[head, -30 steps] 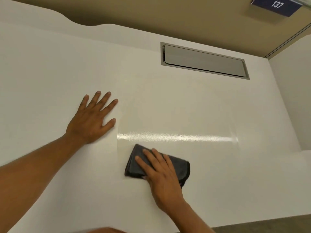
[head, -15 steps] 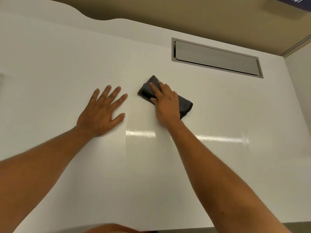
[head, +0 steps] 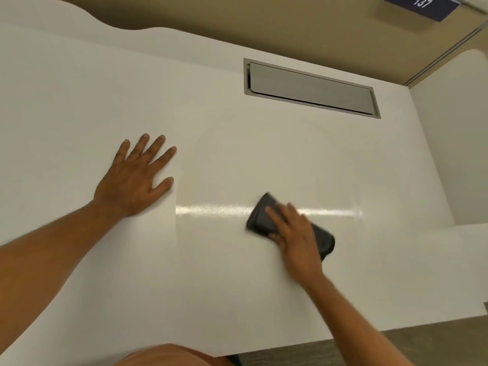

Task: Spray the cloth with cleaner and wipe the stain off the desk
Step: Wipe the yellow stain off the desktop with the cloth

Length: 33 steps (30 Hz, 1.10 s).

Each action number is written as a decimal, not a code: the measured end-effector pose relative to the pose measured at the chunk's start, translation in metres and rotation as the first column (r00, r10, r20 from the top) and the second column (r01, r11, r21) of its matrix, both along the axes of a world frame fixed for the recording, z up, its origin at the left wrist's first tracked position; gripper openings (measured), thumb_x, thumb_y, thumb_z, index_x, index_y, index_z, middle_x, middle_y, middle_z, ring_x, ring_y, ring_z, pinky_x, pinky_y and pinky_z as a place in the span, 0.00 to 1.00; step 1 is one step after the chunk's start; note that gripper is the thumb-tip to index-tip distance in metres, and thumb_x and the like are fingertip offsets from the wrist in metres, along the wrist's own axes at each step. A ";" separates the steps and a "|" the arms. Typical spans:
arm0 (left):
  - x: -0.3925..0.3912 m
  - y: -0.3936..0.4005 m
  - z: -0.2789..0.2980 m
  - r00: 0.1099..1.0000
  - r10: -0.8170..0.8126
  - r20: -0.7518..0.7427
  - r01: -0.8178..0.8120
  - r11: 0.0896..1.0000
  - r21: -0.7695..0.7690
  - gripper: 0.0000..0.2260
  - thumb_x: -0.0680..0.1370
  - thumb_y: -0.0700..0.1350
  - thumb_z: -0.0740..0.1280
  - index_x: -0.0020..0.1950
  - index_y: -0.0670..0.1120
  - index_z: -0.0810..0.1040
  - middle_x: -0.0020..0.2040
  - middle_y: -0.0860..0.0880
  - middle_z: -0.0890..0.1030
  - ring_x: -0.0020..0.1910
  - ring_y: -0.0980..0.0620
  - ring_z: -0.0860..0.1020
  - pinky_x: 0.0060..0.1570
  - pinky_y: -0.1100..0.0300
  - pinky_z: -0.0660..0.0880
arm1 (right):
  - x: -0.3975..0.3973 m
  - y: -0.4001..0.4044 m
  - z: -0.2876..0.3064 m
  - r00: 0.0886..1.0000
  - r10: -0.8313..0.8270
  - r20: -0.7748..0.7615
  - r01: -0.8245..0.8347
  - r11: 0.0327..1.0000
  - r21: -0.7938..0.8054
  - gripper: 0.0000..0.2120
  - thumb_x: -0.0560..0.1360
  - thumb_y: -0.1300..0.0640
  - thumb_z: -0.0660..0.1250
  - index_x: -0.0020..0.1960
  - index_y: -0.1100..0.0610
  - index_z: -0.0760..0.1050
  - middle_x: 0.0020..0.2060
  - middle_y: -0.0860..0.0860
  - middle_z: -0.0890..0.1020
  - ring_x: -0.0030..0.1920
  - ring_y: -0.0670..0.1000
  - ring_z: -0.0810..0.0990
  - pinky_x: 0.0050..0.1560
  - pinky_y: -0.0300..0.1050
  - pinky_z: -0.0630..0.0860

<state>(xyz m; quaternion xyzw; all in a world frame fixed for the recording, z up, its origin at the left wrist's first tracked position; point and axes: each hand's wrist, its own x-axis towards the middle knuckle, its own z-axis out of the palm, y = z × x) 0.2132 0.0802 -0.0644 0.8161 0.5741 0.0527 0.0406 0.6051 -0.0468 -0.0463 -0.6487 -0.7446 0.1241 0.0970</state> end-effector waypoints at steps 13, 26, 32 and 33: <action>-0.002 0.001 -0.007 1.000 -0.011 0.008 0.010 0.999 0.050 0.33 0.82 0.65 0.49 0.85 0.55 0.55 0.86 0.48 0.58 0.82 0.53 0.48 0.82 0.41 0.48 | -0.116 0.095 -0.007 1.000 0.010 0.012 -0.011 0.990 0.138 0.27 0.78 0.56 0.70 0.77 0.52 0.70 0.73 0.57 0.74 0.72 0.61 0.71 0.66 0.59 0.70; -0.004 0.003 -0.011 0.999 -0.014 0.029 0.013 0.999 0.042 0.34 0.81 0.66 0.46 0.86 0.55 0.54 0.86 0.48 0.57 0.82 0.53 0.48 0.82 0.41 0.47 | 0.077 -0.039 0.005 0.982 -0.190 -0.018 0.190 0.982 -0.001 0.31 0.81 0.62 0.69 0.79 0.43 0.65 0.78 0.47 0.66 0.79 0.56 0.62 0.77 0.59 0.62; -0.005 0.004 -0.014 1.000 -0.012 0.001 0.012 0.999 0.052 0.34 0.81 0.67 0.45 0.86 0.56 0.54 0.86 0.49 0.57 0.82 0.53 0.48 0.82 0.40 0.48 | 0.095 0.101 0.006 0.901 -0.434 0.021 0.432 0.900 0.053 0.25 0.83 0.55 0.63 0.80 0.48 0.65 0.78 0.56 0.68 0.76 0.60 0.68 0.74 0.55 0.64; -0.005 0.004 -0.014 1.000 -0.009 -0.003 0.009 0.999 0.049 0.34 0.81 0.67 0.45 0.86 0.56 0.54 0.86 0.49 0.57 0.82 0.53 0.49 0.82 0.40 0.49 | 0.083 0.118 0.005 0.901 -0.432 0.024 0.430 0.901 0.063 0.25 0.83 0.55 0.62 0.80 0.48 0.65 0.77 0.56 0.69 0.75 0.60 0.68 0.73 0.55 0.65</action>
